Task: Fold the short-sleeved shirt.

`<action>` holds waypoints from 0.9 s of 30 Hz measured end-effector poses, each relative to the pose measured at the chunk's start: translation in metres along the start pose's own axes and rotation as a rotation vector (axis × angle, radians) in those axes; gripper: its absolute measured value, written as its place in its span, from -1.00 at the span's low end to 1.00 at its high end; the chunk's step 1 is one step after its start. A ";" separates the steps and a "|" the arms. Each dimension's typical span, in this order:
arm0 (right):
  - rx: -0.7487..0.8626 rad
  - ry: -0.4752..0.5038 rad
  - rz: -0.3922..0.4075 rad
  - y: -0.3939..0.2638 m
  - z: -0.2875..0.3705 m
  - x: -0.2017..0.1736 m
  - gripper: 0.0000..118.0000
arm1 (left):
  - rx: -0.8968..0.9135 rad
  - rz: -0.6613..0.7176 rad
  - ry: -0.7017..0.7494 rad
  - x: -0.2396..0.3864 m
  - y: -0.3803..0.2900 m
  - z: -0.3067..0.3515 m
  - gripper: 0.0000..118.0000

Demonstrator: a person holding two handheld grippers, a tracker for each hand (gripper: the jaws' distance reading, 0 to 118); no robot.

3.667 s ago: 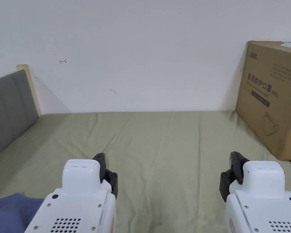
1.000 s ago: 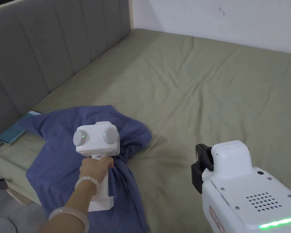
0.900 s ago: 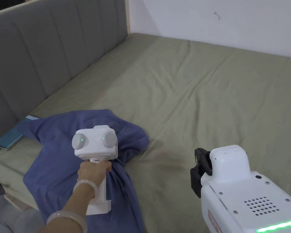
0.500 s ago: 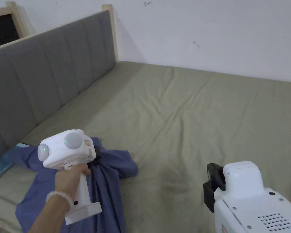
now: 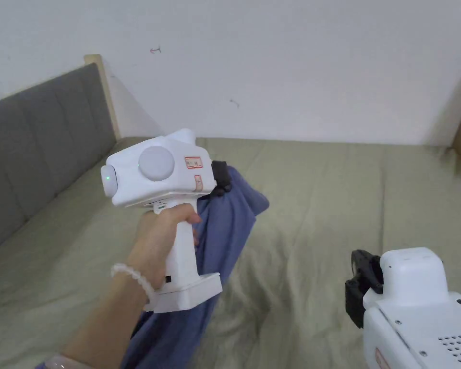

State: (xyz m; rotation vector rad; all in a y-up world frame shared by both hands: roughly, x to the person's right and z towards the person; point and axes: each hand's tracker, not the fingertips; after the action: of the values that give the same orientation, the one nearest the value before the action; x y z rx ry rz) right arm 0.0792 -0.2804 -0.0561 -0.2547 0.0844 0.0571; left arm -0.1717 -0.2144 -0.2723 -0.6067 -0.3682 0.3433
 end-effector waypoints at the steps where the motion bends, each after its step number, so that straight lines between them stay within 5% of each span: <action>1: 0.005 -0.039 -0.006 0.002 0.005 0.012 -1.00 | -0.010 -0.041 -0.036 0.018 -0.001 -0.005 -0.87; 9: 0.013 -0.352 -0.124 0.000 0.053 0.123 -1.00 | -0.138 -0.191 -0.384 0.192 -0.067 -0.061 -0.87; 18: -0.094 -0.524 -0.253 -0.045 0.087 0.195 -1.00 | -0.615 -0.365 -0.325 0.231 -0.258 -0.176 -0.84; 19: -0.106 -0.529 -0.257 -0.050 0.087 0.198 -1.00 | -0.656 -0.386 -0.319 0.228 -0.273 -0.182 -0.76; 22: -0.140 -0.534 -0.269 -0.061 0.083 0.202 -1.00 | -0.697 -0.445 -0.283 0.217 -0.294 -0.184 0.70; 23: -0.146 -0.529 -0.277 -0.064 0.082 0.202 -1.00 | -0.695 -0.450 -0.271 0.213 -0.294 -0.182 1.00; 27: -0.161 -0.496 -0.291 -0.066 0.072 0.195 -1.00 | -0.621 -0.398 -0.283 0.196 -0.257 -0.167 0.95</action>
State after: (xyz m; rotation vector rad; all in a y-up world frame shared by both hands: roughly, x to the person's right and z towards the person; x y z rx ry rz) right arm 0.2834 -0.3169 0.0117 -0.4042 -0.4523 -0.1635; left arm 0.1248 -0.4120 -0.1979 -1.0716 -0.8691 -0.0832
